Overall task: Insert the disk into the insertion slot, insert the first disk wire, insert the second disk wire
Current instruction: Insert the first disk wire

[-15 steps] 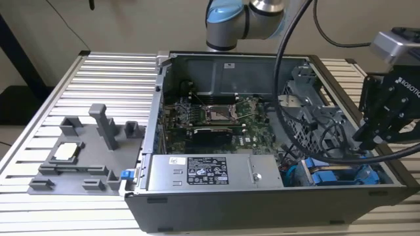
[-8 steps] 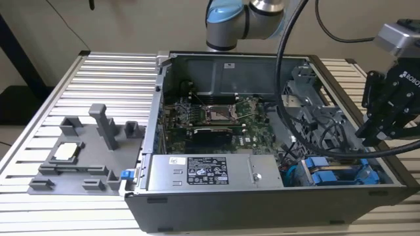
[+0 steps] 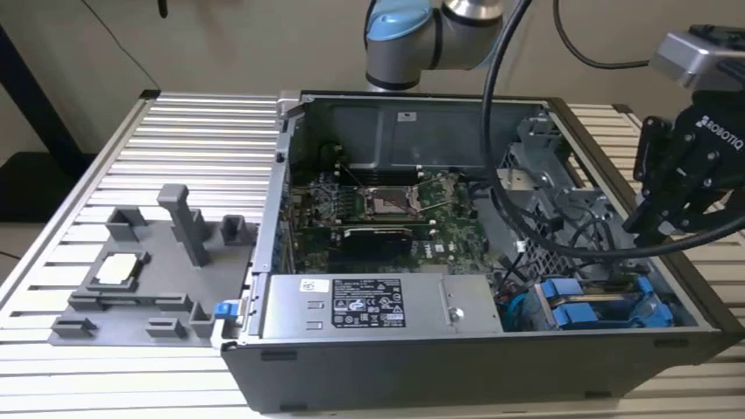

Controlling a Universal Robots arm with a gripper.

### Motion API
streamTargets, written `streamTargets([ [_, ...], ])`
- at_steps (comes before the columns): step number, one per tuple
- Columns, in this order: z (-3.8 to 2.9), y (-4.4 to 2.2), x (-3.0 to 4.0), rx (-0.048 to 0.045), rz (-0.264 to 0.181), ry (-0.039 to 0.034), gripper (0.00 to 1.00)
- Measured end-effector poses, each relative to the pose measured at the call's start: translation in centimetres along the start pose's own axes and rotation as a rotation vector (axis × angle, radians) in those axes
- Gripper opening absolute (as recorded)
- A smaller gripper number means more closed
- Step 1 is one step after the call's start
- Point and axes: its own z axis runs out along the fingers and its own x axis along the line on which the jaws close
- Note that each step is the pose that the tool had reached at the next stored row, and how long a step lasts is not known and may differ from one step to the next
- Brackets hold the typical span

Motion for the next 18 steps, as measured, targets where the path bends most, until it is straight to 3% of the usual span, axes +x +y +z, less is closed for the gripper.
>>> streamTargets([
  [6, -0.12, 0.04, -1.91, 0.0000, 0.000, -0.0001, 0.27],
  [10, -0.11, 0.30, -2.11, -0.0001, 0.000, 0.0000, 0.27],
  [18, 0.19, 3.79, -2.08, 0.0090, 0.000, -0.0028, 0.27],
])
